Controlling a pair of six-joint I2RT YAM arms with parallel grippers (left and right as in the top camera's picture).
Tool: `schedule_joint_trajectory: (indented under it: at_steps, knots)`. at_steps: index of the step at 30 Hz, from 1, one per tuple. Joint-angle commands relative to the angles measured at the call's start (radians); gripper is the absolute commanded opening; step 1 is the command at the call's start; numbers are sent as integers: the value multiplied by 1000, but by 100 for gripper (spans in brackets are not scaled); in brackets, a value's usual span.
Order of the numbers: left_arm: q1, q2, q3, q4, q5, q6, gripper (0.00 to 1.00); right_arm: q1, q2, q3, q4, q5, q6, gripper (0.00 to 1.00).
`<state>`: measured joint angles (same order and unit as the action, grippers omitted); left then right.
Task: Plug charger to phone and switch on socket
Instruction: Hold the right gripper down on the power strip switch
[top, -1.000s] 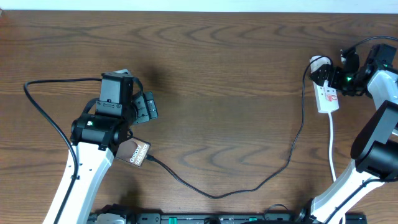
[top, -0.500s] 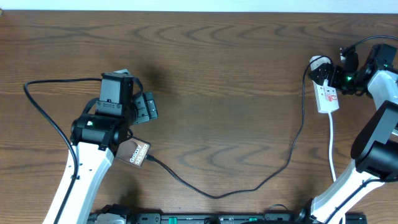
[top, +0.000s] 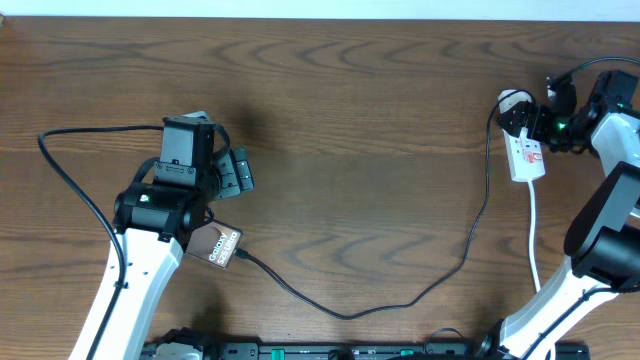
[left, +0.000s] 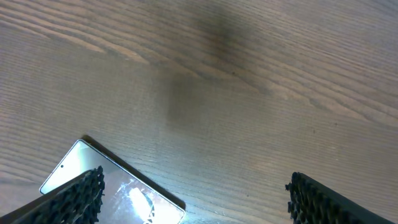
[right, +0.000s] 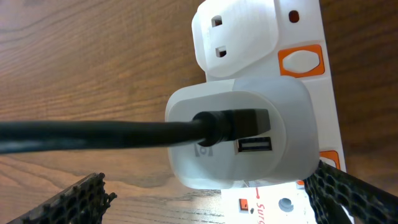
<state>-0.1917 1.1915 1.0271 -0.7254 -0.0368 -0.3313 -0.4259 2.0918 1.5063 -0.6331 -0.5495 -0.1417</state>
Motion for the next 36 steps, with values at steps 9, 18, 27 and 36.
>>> schedule_joint_trajectory:
  at_steps: [9,18,27,36]
  knots:
    - [-2,3,19,1,-20,20,93,29,-10,10,-4,-39,6,99]
    - [-2,3,19,1,-20,20,93,48,-10,10,15,-26,7,99]
    - [-2,3,19,1,-20,20,93,48,6,10,18,-37,7,99]
    - [-2,3,19,1,-20,20,93,48,32,10,5,-61,14,99]
